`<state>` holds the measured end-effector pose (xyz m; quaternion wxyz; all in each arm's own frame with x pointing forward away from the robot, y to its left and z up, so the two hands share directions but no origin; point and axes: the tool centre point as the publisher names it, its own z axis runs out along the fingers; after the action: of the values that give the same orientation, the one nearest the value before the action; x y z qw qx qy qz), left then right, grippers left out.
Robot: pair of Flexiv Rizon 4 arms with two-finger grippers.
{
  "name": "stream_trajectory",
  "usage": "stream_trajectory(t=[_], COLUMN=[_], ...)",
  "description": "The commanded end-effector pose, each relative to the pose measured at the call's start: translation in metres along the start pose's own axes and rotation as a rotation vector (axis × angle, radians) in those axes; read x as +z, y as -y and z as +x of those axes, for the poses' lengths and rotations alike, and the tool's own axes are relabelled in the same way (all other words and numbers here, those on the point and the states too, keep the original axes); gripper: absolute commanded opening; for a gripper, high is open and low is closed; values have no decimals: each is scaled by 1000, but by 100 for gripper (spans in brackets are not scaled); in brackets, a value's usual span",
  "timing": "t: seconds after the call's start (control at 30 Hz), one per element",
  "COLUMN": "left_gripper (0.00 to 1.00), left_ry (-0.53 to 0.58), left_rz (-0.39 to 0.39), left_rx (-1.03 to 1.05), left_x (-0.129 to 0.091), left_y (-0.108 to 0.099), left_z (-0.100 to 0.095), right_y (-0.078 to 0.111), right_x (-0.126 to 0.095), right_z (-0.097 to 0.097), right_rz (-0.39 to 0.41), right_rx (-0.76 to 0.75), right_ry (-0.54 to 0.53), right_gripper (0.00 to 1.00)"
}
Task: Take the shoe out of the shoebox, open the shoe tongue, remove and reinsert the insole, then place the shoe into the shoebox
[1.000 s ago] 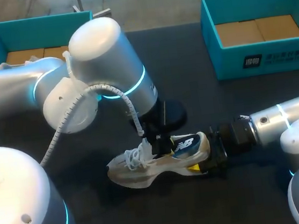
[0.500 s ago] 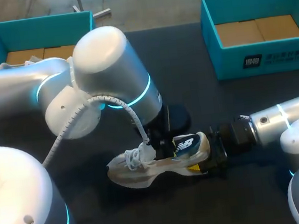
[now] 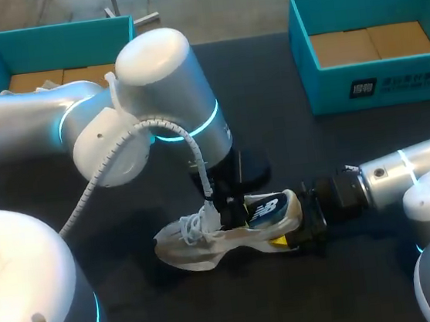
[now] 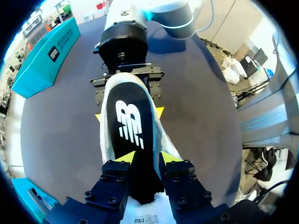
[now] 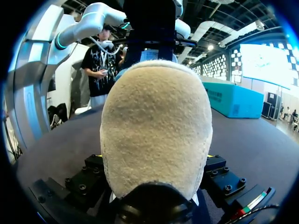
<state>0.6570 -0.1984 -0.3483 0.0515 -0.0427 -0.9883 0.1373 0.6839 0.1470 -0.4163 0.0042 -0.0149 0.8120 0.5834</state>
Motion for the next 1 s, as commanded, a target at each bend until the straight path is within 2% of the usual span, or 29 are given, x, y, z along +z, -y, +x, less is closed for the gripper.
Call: stream_trajectory(t=[0.03, 0.17, 0.33, 0.57, 0.9, 1.0], left_gripper=[34, 33, 28, 0, 0, 20], left_ry=[-5, 13, 60, 89, 137, 136], left_rz=[10, 4, -13, -22, -22, -36], left_rx=[12, 22, 19, -8, -10, -7], left_x=[2, 9, 16, 20, 9, 8], left_y=[-1, 6, 14, 15, 13, 11], left_z=[5, 9, 8, -2, 0, 1], right_y=[-1, -1, -1, -1, -1, -1], right_x=[2, 2, 2, 2, 2, 2], right_z=[0, 0, 0, 0, 0, 0], right_rz=[6, 6, 6, 6, 6, 6], right_rx=[1, 1, 1, 1, 1, 1], right_ry=[0, 0, 0, 0, 0, 0], right_gripper=[0, 0, 0, 0, 0, 0])
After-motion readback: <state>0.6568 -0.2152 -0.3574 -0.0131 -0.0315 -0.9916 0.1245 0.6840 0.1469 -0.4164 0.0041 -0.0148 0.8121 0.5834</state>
